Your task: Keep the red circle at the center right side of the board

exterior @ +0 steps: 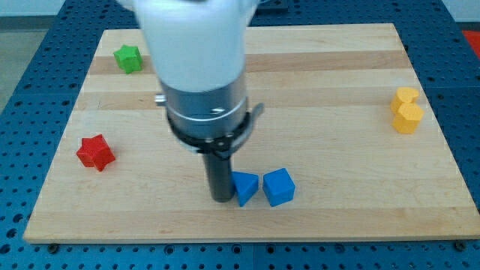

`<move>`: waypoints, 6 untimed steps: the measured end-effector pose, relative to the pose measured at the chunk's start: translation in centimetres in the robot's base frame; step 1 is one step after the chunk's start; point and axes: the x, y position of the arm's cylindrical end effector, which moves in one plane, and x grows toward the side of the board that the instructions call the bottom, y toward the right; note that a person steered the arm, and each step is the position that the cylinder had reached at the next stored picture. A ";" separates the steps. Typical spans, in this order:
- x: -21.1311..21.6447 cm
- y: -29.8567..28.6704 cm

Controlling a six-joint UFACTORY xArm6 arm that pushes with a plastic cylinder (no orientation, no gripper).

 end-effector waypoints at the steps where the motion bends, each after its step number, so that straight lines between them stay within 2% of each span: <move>1: -0.1 1.7; 2: -0.4 1.7; 6: -7.5 1.1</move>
